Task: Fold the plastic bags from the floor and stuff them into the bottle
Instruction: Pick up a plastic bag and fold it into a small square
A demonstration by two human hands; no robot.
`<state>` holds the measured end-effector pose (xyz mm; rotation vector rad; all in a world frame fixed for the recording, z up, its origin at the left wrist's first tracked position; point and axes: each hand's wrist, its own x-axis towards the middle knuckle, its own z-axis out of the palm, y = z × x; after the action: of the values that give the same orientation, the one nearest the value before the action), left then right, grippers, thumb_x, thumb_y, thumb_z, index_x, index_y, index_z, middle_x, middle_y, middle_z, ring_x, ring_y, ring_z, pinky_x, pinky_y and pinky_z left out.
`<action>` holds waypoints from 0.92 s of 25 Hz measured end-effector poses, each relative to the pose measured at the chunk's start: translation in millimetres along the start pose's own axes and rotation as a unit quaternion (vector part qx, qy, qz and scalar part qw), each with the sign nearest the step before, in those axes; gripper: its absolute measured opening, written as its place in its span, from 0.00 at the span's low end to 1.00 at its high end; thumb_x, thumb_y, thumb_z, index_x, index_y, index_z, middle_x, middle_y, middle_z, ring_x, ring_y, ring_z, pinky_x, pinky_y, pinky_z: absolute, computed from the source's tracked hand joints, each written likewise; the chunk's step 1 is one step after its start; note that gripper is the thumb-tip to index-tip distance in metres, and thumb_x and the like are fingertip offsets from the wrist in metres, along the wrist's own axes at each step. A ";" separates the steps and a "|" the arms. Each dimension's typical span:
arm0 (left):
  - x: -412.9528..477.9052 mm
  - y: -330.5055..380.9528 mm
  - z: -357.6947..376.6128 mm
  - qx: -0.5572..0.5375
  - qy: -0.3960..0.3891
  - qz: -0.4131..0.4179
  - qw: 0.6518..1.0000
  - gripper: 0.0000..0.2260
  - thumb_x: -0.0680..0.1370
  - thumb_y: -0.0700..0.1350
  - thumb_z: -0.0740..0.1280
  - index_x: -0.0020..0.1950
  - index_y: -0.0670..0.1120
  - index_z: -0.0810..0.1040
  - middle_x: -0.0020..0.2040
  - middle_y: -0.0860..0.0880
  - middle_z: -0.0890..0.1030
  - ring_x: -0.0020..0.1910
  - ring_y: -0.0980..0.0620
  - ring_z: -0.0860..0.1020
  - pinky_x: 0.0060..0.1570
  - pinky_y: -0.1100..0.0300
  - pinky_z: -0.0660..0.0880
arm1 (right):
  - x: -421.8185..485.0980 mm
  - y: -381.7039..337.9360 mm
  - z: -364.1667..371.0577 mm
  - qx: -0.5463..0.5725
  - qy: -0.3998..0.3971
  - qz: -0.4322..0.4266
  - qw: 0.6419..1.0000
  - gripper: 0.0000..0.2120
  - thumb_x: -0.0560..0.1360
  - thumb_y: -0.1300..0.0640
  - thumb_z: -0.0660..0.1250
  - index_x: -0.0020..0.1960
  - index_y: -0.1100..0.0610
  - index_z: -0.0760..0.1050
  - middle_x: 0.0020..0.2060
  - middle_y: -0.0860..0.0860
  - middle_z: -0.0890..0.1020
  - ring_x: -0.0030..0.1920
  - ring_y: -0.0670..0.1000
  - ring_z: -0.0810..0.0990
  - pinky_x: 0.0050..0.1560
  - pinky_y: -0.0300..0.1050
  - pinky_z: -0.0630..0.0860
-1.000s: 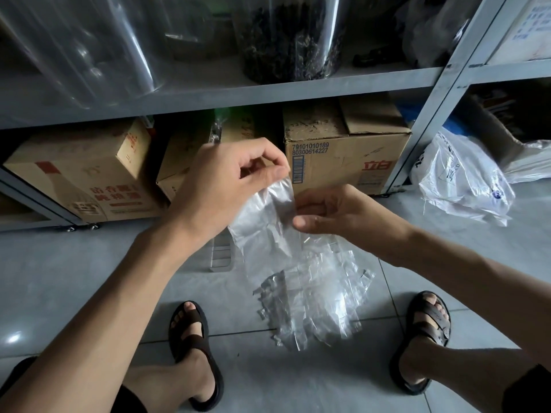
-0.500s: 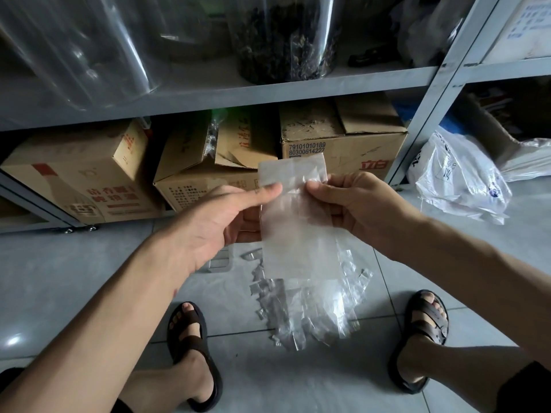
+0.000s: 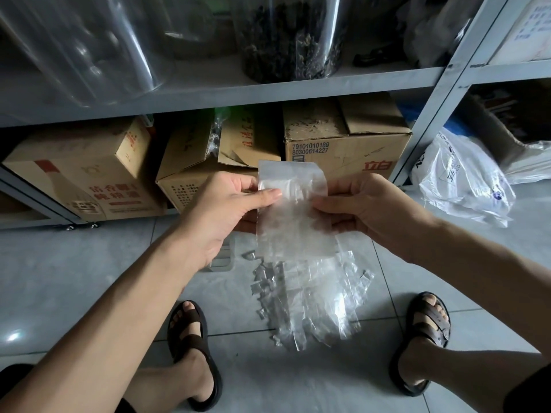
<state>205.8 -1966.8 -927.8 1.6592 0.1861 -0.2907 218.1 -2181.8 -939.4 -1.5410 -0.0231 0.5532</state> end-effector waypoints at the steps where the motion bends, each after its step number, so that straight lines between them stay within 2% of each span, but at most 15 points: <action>1: 0.1 0.1 -0.4 -0.007 0.005 -0.002 1.000 0.01 0.75 0.37 0.72 0.43 0.42 0.83 0.34 0.47 0.85 0.31 0.54 0.82 0.28 0.63 0.78 | 0.0 -0.4 0.0 -0.005 0.008 -0.003 1.000 0.07 0.75 0.63 0.70 0.50 0.65 0.82 0.40 0.58 0.86 0.36 0.51 0.84 0.38 0.40 0.80; 4: -0.8 1.5 -1.2 -0.026 0.001 -0.022 0.999 0.02 0.71 0.41 0.74 0.40 0.44 0.83 0.35 0.48 0.85 0.31 0.54 0.82 0.28 0.62 0.78 | -1.2 -1.6 0.1 -0.011 0.023 -0.017 1.000 0.06 0.74 0.64 0.71 0.49 0.66 0.83 0.40 0.58 0.86 0.35 0.51 0.84 0.38 0.39 0.80; 7: -0.6 1.9 -3.4 -0.020 -0.018 -0.046 0.999 0.08 0.65 0.45 0.76 0.41 0.43 0.84 0.38 0.45 0.85 0.33 0.53 0.82 0.33 0.59 0.81 | -2.5 -1.8 1.6 -0.021 0.034 -0.037 0.999 0.05 0.75 0.65 0.70 0.48 0.65 0.82 0.40 0.59 0.86 0.36 0.50 0.84 0.38 0.38 0.79; 11: 0.2 1.9 -2.6 -0.025 -0.026 -0.049 0.998 0.09 0.67 0.39 0.75 0.45 0.39 0.84 0.40 0.43 0.86 0.33 0.52 0.84 0.27 0.64 0.78 | -3.0 -1.3 2.5 -0.025 0.020 -0.049 0.998 0.06 0.76 0.63 0.69 0.48 0.64 0.83 0.41 0.60 0.86 0.38 0.52 0.85 0.41 0.41 0.80; 14: 1.0 1.9 -2.4 -0.025 -0.024 -0.044 0.998 0.09 0.66 0.40 0.75 0.44 0.40 0.85 0.41 0.42 0.86 0.34 0.51 0.85 0.29 0.64 0.79 | -1.9 -1.4 1.9 0.000 0.018 -0.054 0.998 0.07 0.78 0.62 0.67 0.46 0.62 0.83 0.40 0.59 0.85 0.38 0.52 0.85 0.40 0.40 0.80; 18: 0.0 4.5 -2.7 -0.061 -0.027 -0.053 0.996 0.11 0.67 0.40 0.75 0.47 0.37 0.84 0.41 0.41 0.86 0.34 0.49 0.85 0.30 0.62 0.81 | -0.9 -1.5 1.1 0.001 0.015 -0.062 0.998 0.08 0.74 0.60 0.69 0.48 0.63 0.83 0.40 0.57 0.86 0.38 0.51 0.85 0.39 0.40 0.80; 23: -0.7 5.0 -1.8 -0.060 -0.003 -0.044 0.997 0.03 0.70 0.36 0.73 0.41 0.42 0.85 0.37 0.45 0.85 0.32 0.55 0.83 0.26 0.64 0.78 | -0.6 -0.8 -0.9 0.000 0.002 -0.055 0.999 0.08 0.73 0.61 0.70 0.50 0.63 0.83 0.42 0.59 0.86 0.39 0.52 0.85 0.40 0.42 0.81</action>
<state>206.7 -1965.5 -922.8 1.5329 0.2682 -0.3442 218.1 -2182.7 -938.5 -1.5307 -0.1033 0.4633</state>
